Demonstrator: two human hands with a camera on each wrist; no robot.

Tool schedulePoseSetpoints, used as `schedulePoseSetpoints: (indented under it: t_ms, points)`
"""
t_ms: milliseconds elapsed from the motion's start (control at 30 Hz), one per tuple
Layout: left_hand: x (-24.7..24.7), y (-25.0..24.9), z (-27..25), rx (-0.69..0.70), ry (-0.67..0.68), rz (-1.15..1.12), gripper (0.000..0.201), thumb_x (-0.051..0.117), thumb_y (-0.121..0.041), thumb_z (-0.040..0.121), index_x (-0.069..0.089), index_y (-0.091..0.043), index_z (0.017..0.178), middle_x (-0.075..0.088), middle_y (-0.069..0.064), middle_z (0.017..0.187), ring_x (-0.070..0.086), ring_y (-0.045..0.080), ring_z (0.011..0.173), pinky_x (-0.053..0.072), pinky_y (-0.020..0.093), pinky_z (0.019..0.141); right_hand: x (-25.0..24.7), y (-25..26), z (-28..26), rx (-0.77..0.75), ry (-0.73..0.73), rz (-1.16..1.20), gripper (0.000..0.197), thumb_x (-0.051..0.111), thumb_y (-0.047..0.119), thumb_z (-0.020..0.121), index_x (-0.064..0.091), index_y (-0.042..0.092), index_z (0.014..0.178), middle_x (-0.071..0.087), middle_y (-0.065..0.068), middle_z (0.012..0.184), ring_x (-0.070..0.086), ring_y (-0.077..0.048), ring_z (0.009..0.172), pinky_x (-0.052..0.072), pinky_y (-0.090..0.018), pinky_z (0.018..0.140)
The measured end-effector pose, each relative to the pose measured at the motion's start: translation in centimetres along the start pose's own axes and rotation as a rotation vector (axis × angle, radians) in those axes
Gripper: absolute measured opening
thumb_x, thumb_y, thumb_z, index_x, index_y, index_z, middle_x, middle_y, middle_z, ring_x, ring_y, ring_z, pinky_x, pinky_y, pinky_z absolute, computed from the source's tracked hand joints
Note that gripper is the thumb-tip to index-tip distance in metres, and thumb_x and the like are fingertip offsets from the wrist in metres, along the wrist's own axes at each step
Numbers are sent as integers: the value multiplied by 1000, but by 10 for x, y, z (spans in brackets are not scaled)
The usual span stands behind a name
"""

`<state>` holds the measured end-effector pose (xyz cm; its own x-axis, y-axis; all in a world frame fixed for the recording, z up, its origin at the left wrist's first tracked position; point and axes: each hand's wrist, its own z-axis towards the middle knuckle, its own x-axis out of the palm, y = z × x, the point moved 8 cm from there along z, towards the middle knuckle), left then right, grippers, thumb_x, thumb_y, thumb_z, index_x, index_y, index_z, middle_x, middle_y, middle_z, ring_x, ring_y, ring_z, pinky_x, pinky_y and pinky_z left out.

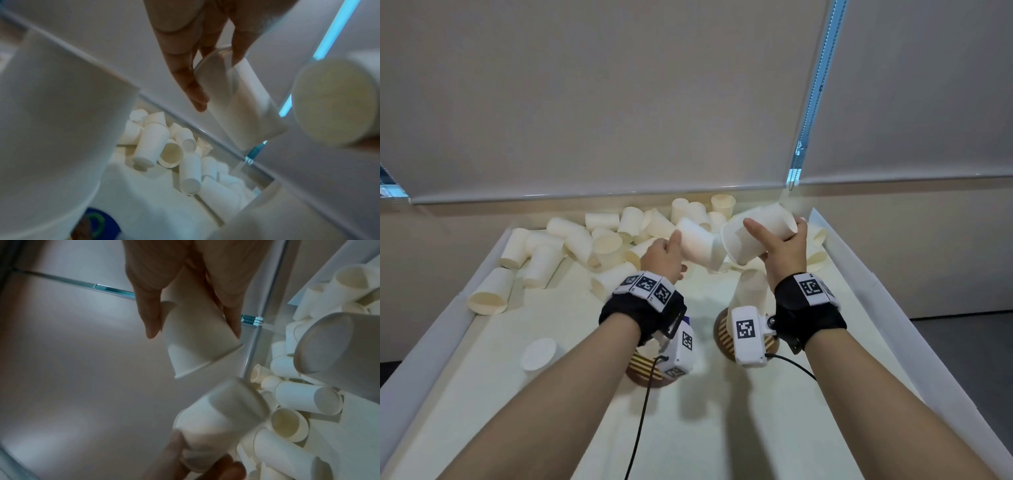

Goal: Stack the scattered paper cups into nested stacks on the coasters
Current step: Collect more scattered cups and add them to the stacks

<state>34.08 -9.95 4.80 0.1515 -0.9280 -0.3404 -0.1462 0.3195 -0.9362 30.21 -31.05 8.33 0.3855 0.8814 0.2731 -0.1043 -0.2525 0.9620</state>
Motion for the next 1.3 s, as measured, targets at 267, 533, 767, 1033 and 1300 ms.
schedulePoseSetpoints:
  t_ms: [267,533,767,1033,1300]
  points:
    - [-1,2,-53,-302,480,-293,84,6,-65,92,56,-2,118,69,19,100,68,28,83,49,27,59,63,9,-44,-126,378,-192,63,84,4,61,48,36,102,56,5,104,55,-20,105,52,-41,89]
    - [-71,-20,-51,-10,62,284,30,35,-24,97,49,-7,116,64,13,90,64,27,71,43,27,53,108,-12,-67,-131,473,-395,64,80,15,70,41,25,120,55,7,109,55,-18,110,48,-34,94]
    - [-85,6,-43,-5,100,793,33,46,-15,92,46,-10,125,60,14,117,57,30,106,43,32,80,145,-50,-71,-47,579,-622,73,78,24,72,37,19,132,57,-6,123,55,-22,112,47,-37,96]
    - [-67,36,-31,19,282,614,83,80,-11,65,37,-22,136,53,6,129,51,23,116,42,29,88,127,-121,-81,140,781,-900,52,47,34,96,31,24,144,48,-8,141,46,-27,129,36,-35,104]
    - [-52,54,-34,-31,303,689,78,75,-8,73,33,-23,137,55,7,126,55,27,114,47,35,92,91,-139,-69,247,733,-1039,57,59,21,89,37,20,142,46,-3,143,50,-20,126,37,-33,109]
